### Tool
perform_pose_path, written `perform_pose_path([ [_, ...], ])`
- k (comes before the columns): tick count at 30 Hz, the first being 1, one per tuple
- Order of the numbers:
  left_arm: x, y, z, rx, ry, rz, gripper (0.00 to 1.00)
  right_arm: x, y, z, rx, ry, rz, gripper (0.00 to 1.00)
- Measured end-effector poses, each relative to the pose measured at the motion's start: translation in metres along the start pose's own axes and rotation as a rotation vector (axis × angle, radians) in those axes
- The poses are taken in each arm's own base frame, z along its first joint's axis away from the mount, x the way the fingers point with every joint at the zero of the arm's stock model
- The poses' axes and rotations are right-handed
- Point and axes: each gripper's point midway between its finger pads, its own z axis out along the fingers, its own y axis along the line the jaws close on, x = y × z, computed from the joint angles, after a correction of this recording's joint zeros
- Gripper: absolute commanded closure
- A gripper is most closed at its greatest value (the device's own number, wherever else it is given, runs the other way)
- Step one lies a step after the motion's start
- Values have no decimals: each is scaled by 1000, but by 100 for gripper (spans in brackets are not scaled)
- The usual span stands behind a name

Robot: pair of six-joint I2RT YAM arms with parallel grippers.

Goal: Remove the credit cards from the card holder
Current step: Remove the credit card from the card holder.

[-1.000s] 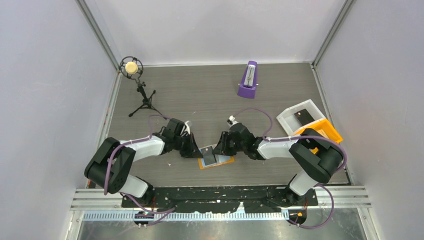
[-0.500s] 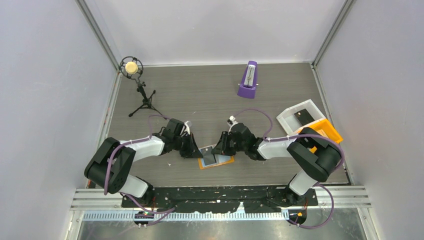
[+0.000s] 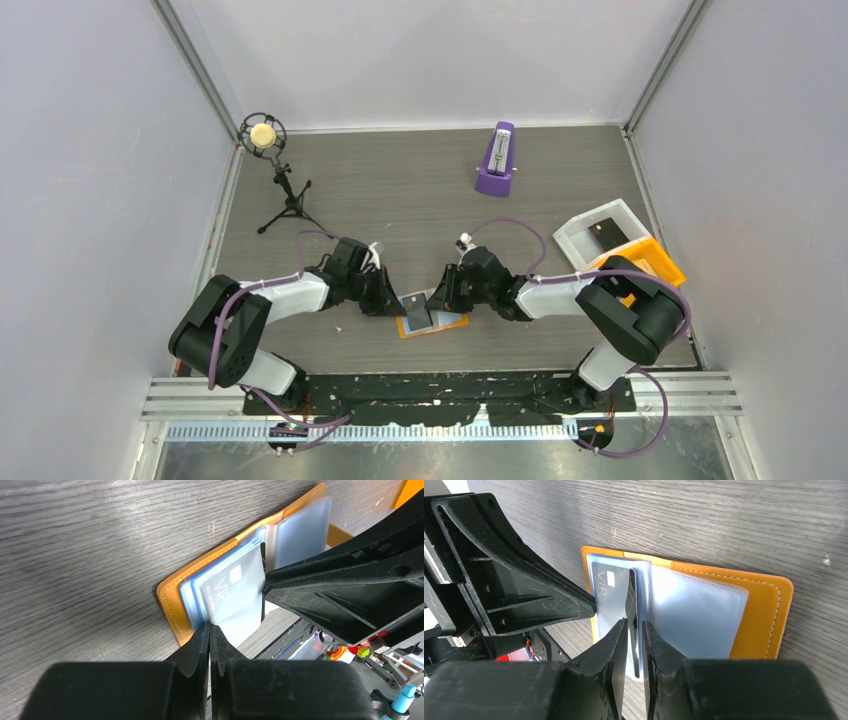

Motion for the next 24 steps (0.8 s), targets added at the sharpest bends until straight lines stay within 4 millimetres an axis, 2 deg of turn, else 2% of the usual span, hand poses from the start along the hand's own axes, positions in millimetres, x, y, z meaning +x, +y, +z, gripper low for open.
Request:
perform_pose_path([
  [9,0,0,0,0,0,0,97,2,3,6,-29,12,18,77],
  [10,0,0,0,-1,0,0,97,2,3,6,-32,12,18,78],
  [13,0,0,0,0,2,-1,97,2,3,7,-35,11,18,92],
  [16,0,0,0,0,3,-2,97,2,2,6,-43,10,27,94],
  [24,1,1,2,3,14,1,98,-4,6,-12,-152,-3,46,95],
])
